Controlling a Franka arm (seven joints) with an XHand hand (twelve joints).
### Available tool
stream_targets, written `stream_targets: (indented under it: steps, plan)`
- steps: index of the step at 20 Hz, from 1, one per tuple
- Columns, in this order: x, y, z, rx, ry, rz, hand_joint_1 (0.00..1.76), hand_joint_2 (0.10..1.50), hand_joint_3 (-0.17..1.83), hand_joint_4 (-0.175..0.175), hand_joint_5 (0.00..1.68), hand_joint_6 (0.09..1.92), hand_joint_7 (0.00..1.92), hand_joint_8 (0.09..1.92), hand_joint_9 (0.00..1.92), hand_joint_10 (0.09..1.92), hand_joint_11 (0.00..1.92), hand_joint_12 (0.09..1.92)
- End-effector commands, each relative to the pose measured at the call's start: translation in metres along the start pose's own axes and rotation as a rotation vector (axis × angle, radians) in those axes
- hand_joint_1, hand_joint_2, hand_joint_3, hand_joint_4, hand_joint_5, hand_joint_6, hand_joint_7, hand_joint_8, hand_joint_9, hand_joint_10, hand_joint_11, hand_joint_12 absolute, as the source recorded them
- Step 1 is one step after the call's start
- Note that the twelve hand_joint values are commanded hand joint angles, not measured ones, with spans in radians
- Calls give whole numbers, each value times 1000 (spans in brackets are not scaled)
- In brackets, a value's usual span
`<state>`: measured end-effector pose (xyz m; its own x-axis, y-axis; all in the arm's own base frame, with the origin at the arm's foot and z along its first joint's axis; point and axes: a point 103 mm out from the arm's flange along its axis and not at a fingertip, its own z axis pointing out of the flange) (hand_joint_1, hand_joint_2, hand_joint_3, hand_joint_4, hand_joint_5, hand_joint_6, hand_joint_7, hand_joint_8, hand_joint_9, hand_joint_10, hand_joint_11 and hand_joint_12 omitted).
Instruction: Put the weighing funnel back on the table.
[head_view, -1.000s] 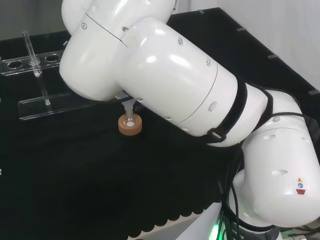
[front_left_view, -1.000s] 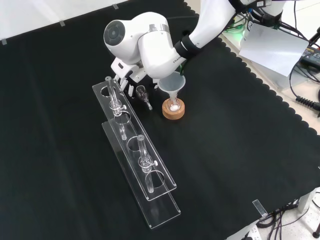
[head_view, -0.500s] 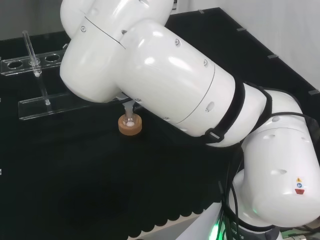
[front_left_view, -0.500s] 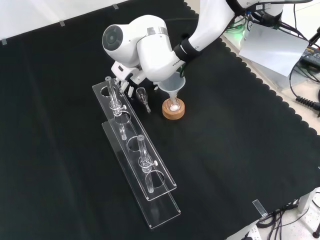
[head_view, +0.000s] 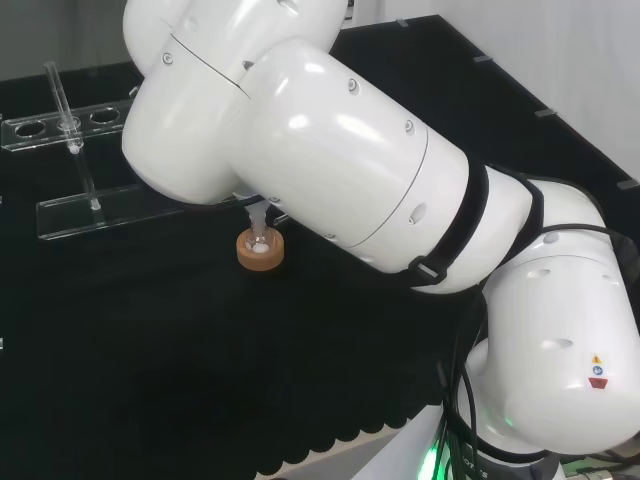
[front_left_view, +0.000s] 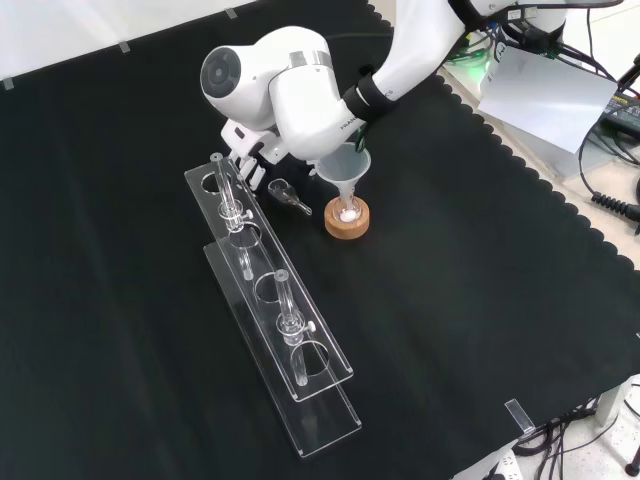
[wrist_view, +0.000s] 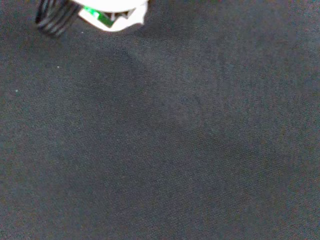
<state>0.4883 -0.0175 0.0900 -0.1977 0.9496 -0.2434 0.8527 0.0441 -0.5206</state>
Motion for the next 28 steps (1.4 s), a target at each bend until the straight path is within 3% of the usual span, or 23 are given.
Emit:
stream_targets:
  steps: [1, 6, 12, 14, 28]
  plan:
    - [-8, -15, -11, -20, 18, 14, 885, 630, 639, -62, 318, 214, 151, 715, 525, 661, 248, 1377]
    - [-16, -27, -23, -29, 24, 36, 843, 625, 613, -68, 258, 87, 109, 707, 443, 674, 200, 1395]
    - [-26, -46, -38, -60, 44, 59, 831, 628, 598, -67, 256, 87, 98, 706, 424, 681, 185, 1403]
    - [-29, -53, -45, -76, 74, 60, 829, 629, 596, -66, 260, 87, 96, 705, 423, 681, 183, 1403]
    - [-40, -106, -88, -178, 115, 50, 820, 636, 585, -63, 298, 87, 107, 709, 428, 687, 184, 1406]
